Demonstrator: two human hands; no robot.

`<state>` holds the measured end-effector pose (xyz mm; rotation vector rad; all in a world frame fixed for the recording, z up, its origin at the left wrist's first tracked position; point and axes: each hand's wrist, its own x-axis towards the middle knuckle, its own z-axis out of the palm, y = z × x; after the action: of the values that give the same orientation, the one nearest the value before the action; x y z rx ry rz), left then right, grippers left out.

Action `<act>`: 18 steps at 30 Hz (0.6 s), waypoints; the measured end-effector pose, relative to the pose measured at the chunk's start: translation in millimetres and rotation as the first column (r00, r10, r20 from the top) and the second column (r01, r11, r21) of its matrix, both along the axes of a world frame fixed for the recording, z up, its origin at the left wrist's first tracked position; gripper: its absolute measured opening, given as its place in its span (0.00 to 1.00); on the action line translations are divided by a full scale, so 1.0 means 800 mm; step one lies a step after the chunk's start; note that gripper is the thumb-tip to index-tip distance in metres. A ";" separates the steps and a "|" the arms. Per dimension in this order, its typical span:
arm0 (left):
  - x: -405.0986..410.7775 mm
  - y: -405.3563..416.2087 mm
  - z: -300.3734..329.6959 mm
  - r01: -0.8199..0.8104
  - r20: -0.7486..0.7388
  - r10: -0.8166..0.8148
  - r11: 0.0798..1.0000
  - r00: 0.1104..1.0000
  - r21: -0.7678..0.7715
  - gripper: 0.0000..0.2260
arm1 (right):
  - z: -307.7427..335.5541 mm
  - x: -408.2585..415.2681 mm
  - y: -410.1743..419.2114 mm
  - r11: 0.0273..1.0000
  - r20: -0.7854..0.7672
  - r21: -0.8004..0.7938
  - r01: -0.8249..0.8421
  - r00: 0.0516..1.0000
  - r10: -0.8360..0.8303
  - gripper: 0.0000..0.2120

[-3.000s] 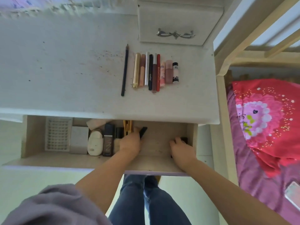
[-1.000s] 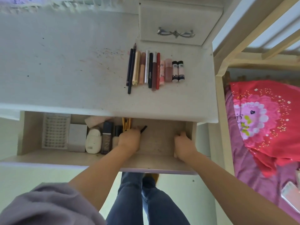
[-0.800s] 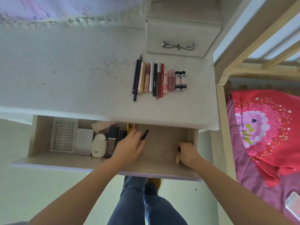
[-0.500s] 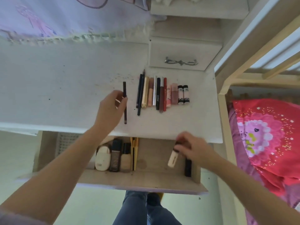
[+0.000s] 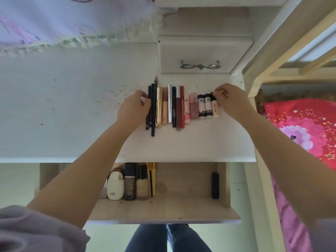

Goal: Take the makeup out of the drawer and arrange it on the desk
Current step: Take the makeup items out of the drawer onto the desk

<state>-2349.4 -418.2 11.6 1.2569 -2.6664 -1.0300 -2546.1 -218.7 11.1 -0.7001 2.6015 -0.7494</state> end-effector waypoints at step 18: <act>0.167 0.181 -0.118 0.038 0.473 -0.082 0.994 0.877 0.102 0.14 | -0.097 0.206 0.178 0.475 -0.032 0.697 -0.538 0.638 0.769 0.20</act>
<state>-2216.0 -273.6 -82.9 1.6457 -3.0597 -0.9579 -2381.2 -76.0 -66.8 -1.5676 2.2529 0.5495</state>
